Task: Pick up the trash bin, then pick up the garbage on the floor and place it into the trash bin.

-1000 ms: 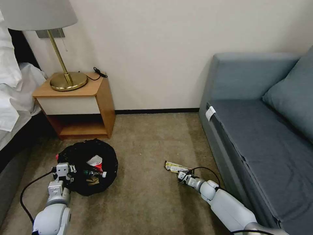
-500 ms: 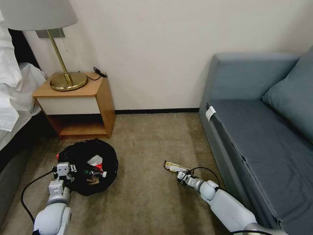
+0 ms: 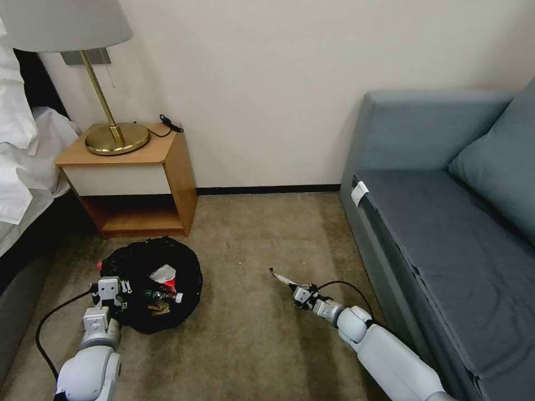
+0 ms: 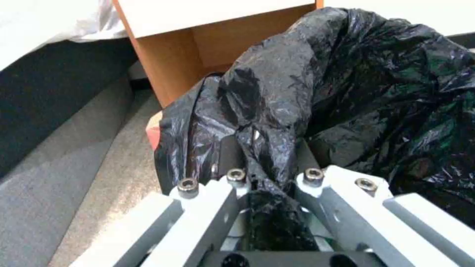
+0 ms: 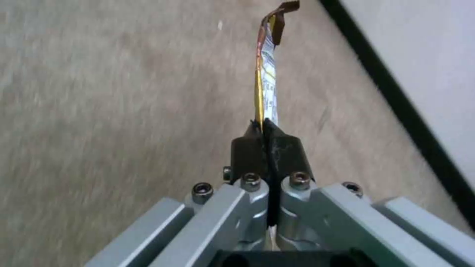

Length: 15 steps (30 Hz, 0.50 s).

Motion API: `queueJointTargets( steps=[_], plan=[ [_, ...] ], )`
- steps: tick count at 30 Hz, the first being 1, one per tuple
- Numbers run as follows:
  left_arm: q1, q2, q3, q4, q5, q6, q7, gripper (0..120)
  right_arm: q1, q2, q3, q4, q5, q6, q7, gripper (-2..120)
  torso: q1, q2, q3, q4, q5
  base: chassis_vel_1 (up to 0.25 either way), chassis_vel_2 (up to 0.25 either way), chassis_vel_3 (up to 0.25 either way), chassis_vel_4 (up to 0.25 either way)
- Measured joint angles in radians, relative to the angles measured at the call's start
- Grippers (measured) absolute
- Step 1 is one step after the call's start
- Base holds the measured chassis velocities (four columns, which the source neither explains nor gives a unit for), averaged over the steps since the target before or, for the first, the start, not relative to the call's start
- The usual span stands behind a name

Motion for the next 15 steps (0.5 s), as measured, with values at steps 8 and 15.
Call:
queueJointTargets(
  steps=[8,15],
  plan=[
    [-0.012,0.001,0.008,0.0,0.007,0.004,0.009,4,0.037,-0.007,-0.042,0.128,0.052,0.008,-0.013,0,0.0,0.0,0.0,-0.0001,0.0001,0.0,0.0,0.0,0.0],
    [-0.036,0.003,0.018,0.013,0.016,0.005,0.02,4,0.14,0.009,-0.138,0.225,0.147,-0.001,-0.025,0,0.0,0.0,0.0,0.0001,-0.0001,0.0,0.0,0.0,0.0]
  ],
)
